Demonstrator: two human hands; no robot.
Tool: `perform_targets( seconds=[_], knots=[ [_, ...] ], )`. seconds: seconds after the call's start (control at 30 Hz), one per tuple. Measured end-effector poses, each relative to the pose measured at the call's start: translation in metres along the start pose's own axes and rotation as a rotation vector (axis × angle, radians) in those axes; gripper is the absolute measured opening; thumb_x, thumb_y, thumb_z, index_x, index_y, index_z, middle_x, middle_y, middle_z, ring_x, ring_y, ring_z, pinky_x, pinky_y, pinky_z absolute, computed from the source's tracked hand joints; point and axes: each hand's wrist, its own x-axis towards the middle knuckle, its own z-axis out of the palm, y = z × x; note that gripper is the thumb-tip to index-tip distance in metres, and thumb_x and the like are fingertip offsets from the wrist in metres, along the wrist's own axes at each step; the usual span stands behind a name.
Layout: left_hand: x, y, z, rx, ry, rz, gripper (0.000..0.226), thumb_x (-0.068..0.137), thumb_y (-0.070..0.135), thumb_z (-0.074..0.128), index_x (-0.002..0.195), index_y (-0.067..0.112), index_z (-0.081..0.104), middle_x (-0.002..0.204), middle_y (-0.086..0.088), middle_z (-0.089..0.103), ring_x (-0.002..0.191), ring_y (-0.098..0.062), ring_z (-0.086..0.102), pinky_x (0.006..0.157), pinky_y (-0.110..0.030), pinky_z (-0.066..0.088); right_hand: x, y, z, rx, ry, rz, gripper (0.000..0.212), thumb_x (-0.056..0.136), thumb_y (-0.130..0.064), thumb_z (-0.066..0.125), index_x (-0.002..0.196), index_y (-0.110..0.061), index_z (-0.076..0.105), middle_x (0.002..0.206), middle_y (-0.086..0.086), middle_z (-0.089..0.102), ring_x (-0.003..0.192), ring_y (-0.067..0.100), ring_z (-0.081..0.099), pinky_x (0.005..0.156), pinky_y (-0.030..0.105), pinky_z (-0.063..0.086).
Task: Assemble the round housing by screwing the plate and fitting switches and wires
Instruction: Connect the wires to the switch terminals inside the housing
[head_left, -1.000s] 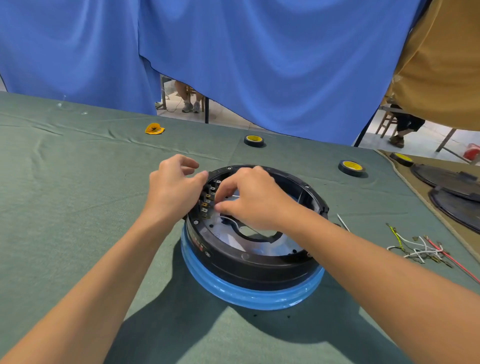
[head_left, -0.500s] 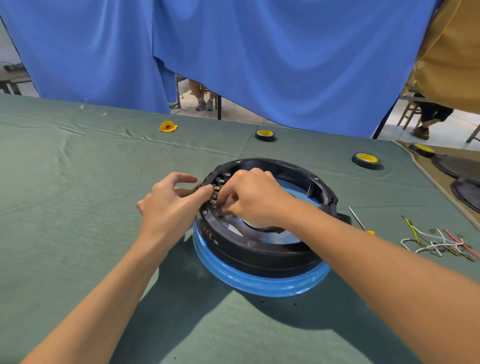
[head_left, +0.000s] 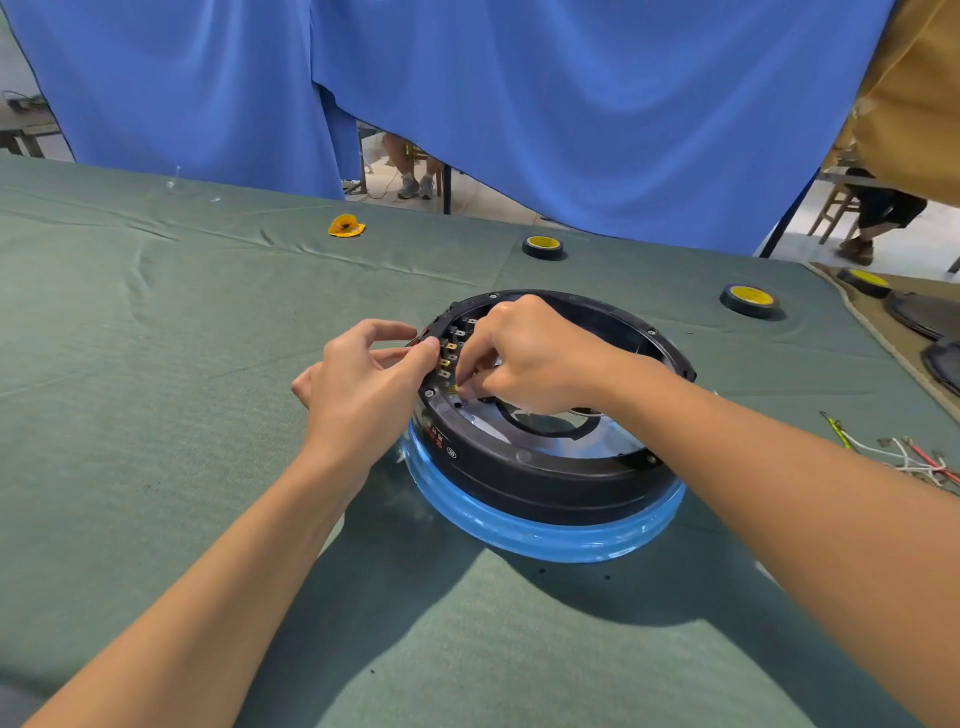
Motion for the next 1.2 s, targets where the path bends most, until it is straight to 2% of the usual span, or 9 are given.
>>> perform_targets(
  seconds=[0.07,0.17,0.27,0.33,0.4,0.53,0.7,0.9,1.2],
  knots=[
    [0.000,0.000,-0.001,0.000,-0.002,0.003,0.009,0.084,0.042,0.071,0.086,0.036,0.064,0.063,0.024,0.066,0.112,-0.011,0.060,0.074,0.002,0.008,0.000,0.002,-0.002,0.008,-0.009,0.000,0.009,0.084,-0.015,0.074,0.092,-0.017,0.079,0.090,-0.004,0.069,0.088,0.013,0.061,0.080,0.031,0.054],
    [-0.001,0.001,-0.001,-0.002,-0.007,0.014,0.009,0.084,0.042,0.071,0.086,0.035,0.064,0.068,0.022,0.068,0.109,-0.011,0.062,0.075,-0.015,0.013,0.000,0.004,-0.003,0.038,-0.005,0.004,0.008,0.083,-0.016,0.075,0.090,-0.017,0.079,0.086,-0.007,0.069,0.086,0.010,0.062,0.078,0.026,0.054],
    [-0.002,0.002,-0.001,-0.021,-0.006,0.006,0.010,0.084,0.042,0.072,0.086,0.036,0.064,0.071,0.019,0.071,0.107,-0.013,0.064,0.073,-0.019,0.011,0.000,0.003,-0.001,0.007,0.013,-0.002,0.009,0.084,-0.016,0.074,0.091,-0.017,0.079,0.086,-0.005,0.071,0.085,0.010,0.062,0.078,0.028,0.054],
    [-0.001,0.001,-0.001,-0.032,-0.007,0.001,0.013,0.080,0.045,0.072,0.086,0.035,0.065,0.074,0.016,0.072,0.105,-0.014,0.065,0.090,-0.021,0.011,0.001,0.002,0.000,-0.005,0.020,-0.001,0.010,0.084,-0.015,0.072,0.090,-0.017,0.079,0.086,-0.004,0.071,0.084,0.010,0.061,0.078,0.030,0.054],
    [-0.001,0.001,-0.001,-0.034,-0.010,0.001,0.021,0.073,0.051,0.069,0.086,0.035,0.066,0.076,0.015,0.074,0.101,-0.014,0.068,0.110,-0.034,0.024,0.000,0.002,0.000,-0.008,0.021,-0.001,0.010,0.085,-0.015,0.071,0.091,-0.016,0.079,0.086,-0.003,0.071,0.083,0.010,0.061,0.077,0.029,0.054],
    [-0.002,0.002,0.000,-0.074,-0.027,-0.008,0.027,0.069,0.052,0.066,0.089,0.033,0.066,0.081,0.010,0.076,0.098,-0.019,0.070,0.106,-0.051,0.042,0.000,0.001,0.001,-0.021,0.024,-0.002,0.010,0.085,-0.016,0.070,0.090,-0.015,0.079,0.084,-0.004,0.070,0.082,0.010,0.060,0.074,0.026,0.053],
    [-0.007,0.003,0.003,-0.134,-0.030,-0.034,0.031,0.072,0.049,0.062,0.094,0.028,0.066,0.089,0.003,0.077,0.106,-0.029,0.067,0.103,-0.054,0.044,0.000,0.001,0.004,-0.031,0.027,0.001,0.012,0.086,-0.014,0.067,0.089,-0.015,0.079,0.083,-0.003,0.069,0.079,0.010,0.059,0.073,0.029,0.055],
    [-0.010,0.005,0.004,-0.120,-0.010,-0.064,0.038,0.071,0.052,0.061,0.099,0.028,0.067,0.096,0.001,0.075,0.117,-0.031,0.060,0.105,-0.051,0.043,0.003,0.002,0.002,-0.025,0.002,0.001,0.010,0.086,-0.015,0.069,0.090,-0.014,0.079,0.081,-0.004,0.069,0.074,0.007,0.058,0.067,0.022,0.051],
    [-0.012,0.007,0.004,-0.134,0.002,-0.068,0.027,0.072,0.050,0.062,0.092,0.032,0.063,0.095,0.000,0.075,0.112,-0.027,0.064,0.104,-0.051,0.044,0.004,0.002,0.001,0.008,-0.022,0.004,0.008,0.087,-0.019,0.071,0.089,-0.015,0.077,0.073,-0.011,0.062,0.070,0.006,0.057,0.064,0.020,0.046]
  ],
)
